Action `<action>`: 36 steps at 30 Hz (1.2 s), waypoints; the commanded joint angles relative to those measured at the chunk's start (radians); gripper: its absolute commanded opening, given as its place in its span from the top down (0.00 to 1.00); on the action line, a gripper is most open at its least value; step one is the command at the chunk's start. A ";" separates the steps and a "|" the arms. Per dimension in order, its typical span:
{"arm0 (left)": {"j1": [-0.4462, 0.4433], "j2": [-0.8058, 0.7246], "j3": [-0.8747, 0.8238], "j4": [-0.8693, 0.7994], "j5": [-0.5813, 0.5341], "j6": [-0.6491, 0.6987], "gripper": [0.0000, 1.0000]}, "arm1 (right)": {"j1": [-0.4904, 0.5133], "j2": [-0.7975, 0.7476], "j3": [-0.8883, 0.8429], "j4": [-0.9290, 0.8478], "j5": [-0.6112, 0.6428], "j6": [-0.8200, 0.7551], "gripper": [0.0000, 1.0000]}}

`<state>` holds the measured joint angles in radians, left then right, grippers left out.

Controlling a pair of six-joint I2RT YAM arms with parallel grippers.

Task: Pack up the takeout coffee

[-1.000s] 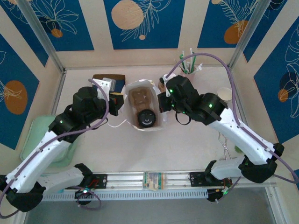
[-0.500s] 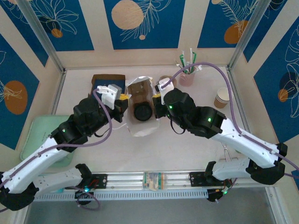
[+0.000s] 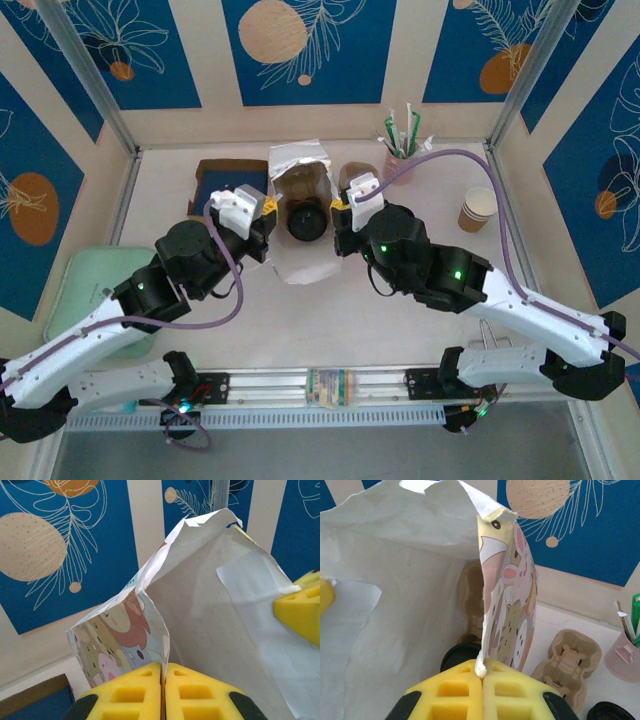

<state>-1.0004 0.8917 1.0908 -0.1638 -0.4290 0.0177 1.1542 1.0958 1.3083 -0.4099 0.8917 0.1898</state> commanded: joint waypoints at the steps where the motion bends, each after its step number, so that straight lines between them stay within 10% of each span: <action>1: -0.014 -0.008 -0.002 0.063 -0.030 0.039 0.90 | 0.011 -0.034 -0.018 0.092 0.036 -0.035 1.00; 15: -0.017 0.048 0.060 -0.009 -0.060 0.005 0.89 | 0.003 -0.044 0.009 -0.016 0.032 0.005 1.00; 28: 0.005 0.325 0.455 -0.474 -0.141 -0.164 0.87 | -0.213 0.038 0.194 -0.411 -0.338 0.256 1.00; 36: 0.110 0.462 0.566 -0.635 0.062 -0.299 0.87 | -0.344 0.146 0.256 -0.576 -0.546 0.343 1.00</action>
<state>-0.9245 1.3312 1.6203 -0.7036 -0.4583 -0.2073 0.8322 1.2198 1.5333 -0.8944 0.4564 0.4778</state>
